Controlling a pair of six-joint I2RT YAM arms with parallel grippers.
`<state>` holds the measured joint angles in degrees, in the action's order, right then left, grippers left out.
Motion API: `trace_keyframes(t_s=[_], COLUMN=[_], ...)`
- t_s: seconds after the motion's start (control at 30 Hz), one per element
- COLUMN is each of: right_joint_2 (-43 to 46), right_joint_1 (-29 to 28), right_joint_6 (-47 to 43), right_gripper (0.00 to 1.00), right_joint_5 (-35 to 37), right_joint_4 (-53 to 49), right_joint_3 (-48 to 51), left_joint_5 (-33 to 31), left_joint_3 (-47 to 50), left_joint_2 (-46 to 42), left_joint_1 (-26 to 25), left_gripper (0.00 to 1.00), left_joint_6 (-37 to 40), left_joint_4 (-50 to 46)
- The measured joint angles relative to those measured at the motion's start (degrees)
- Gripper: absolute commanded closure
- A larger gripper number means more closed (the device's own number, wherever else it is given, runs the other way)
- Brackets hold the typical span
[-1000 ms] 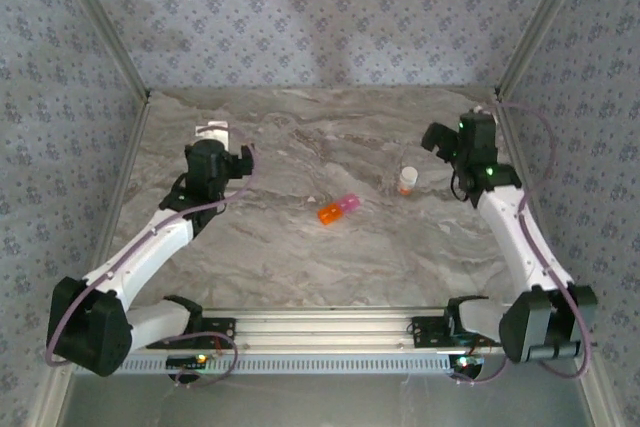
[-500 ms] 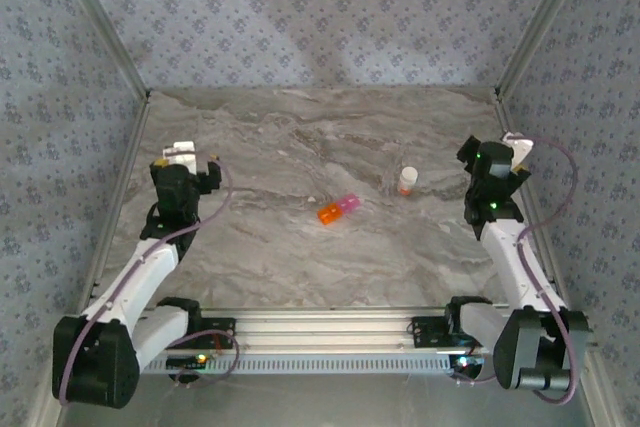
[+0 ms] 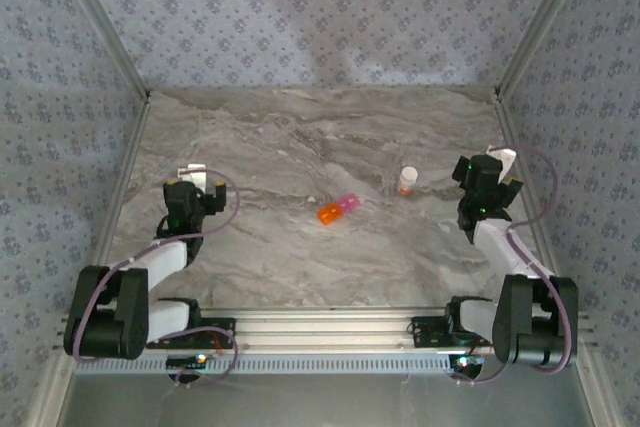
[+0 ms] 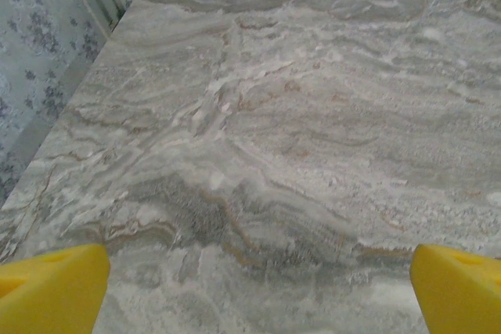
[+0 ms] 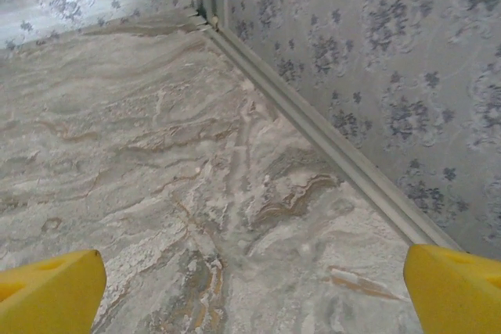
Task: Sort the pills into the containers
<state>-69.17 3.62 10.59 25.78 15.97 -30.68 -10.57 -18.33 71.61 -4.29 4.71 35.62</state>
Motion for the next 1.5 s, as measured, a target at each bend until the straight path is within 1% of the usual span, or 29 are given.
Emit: trace_keyframes(t_s=[0.1,0.23,0.4,0.47,0.6,0.73,0.93,1.13,1.5], right_joint_2=[-2.3,-5.2,-11.0,-13.4,-17.9,-18.3,-18.3,-18.3,-18.3], right_joint_1=[-0.2,-0.5,-0.9,-1.2,-1.3,-1.5,-1.9,-3.7,-3.4], right_joint_6=[-1.3,-2.6,-5.2,-6.1,-7.4,-8.5,-9.0,-10.2,-10.3], right_gripper=[0.00,0.00,0.00,0.01,0.00,0.00,0.00,0.00,0.00], right_joint_5=[-2.6,-6.3,-11.3,-13.2,-15.8,-17.6,-18.1,-17.6,-17.7], right_joint_4=[4.0,10.6,23.0,27.5,33.7,33.5,33.8,33.9,33.8], right_joint_3=[1.8,5.2,10.6,12.7,13.7,11.7,10.4,10.4,10.4], left_joint_5=[2.5,6.3,9.5,9.9,12.4,12.9,12.9,12.9,12.9], left_joint_3=[0.4,0.8,0.8,0.4,-2.3,-4.5,-4.7,-4.7,-4.7], left_joint_2=[3.1,8.1,13.4,15.2,16.0,16.0,16.0,16.0,16.0], left_joint_1=[0.9,1.0,2.6,3.1,5.0,6.5,6.6,6.5,6.6], left_gripper=[0.02,0.02,0.02,0.02,0.02,0.02,0.02,0.02,0.02], left_joint_6=[-0.2,-0.2,-0.6,-1.0,-2.2,-3.8,-4.7,-4.8,-5.0], left_joint_4=[5.3,10.8,15.5,15.6,13.1,12.3,11.3,10.8,10.8])
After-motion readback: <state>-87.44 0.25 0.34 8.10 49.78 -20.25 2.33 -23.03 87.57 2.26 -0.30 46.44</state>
